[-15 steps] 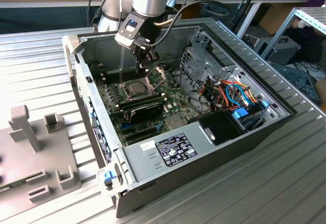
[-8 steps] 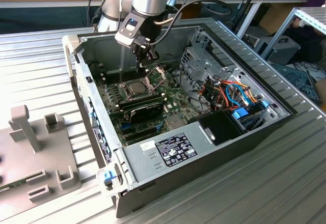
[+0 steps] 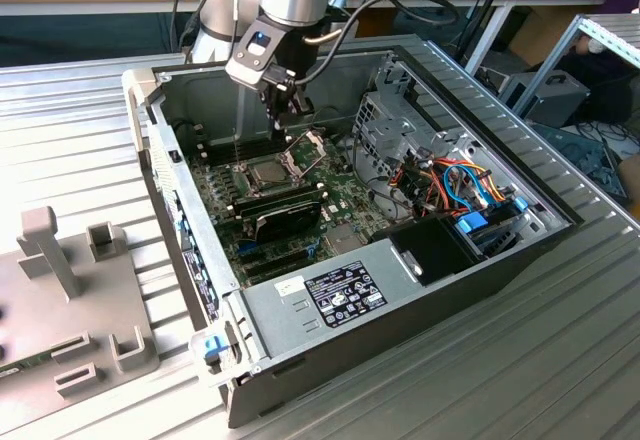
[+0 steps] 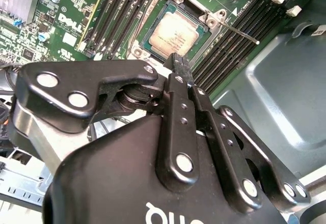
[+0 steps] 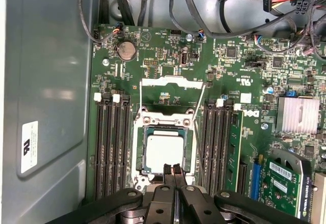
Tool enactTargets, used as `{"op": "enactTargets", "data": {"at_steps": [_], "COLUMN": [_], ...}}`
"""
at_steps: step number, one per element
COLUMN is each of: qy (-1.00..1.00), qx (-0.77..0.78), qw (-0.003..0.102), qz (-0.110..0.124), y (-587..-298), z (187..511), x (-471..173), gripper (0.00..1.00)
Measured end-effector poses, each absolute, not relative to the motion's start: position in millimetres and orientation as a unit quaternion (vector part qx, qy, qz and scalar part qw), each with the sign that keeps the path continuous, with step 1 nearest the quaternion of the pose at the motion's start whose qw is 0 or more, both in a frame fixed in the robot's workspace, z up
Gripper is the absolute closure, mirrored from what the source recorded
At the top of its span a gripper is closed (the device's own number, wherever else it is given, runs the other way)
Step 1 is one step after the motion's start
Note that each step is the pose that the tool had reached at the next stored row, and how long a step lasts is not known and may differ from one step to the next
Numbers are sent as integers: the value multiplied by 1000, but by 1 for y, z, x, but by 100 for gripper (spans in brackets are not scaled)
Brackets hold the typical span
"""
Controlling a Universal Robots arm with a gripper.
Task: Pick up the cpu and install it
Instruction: 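Close the cpu cover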
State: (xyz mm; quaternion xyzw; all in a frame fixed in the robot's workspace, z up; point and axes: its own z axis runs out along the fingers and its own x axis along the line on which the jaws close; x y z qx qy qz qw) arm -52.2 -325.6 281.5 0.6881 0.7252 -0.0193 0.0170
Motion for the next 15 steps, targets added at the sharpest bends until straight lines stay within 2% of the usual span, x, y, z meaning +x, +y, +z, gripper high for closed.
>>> {"op": "enactTargets", "data": {"at_steps": [15], "qy": [725], "qx": [688], "qw": [17], "qz": [-19], "y": [-326], "z": [287], "x": [-52], "gripper": [89]}}
